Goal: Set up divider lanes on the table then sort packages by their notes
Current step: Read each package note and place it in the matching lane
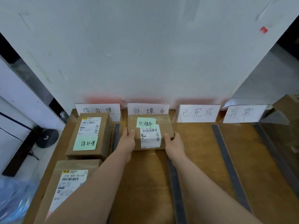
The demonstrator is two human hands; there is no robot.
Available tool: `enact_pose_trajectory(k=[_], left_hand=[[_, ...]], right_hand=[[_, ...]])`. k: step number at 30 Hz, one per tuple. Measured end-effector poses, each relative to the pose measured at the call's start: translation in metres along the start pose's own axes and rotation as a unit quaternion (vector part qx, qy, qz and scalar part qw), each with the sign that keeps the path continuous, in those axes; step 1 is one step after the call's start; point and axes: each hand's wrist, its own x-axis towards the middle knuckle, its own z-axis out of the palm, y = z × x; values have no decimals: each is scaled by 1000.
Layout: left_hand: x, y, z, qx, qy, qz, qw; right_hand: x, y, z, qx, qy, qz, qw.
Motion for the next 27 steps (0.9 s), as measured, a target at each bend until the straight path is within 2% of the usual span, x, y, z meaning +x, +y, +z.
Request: enact_pose_trajectory(k=[17, 23, 27], left_hand=[[10, 1, -1, 28, 30, -12, 999], [-6, 9, 3, 104, 34, 75, 991], [-21, 15, -4, 210, 18, 163, 964]], right_hand=[[3, -2, 9, -14, -9, -2, 1000], [-13, -17, 3, -48, -3, -33, 998], [-35, -41, -13, -122, -10, -87, 989]])
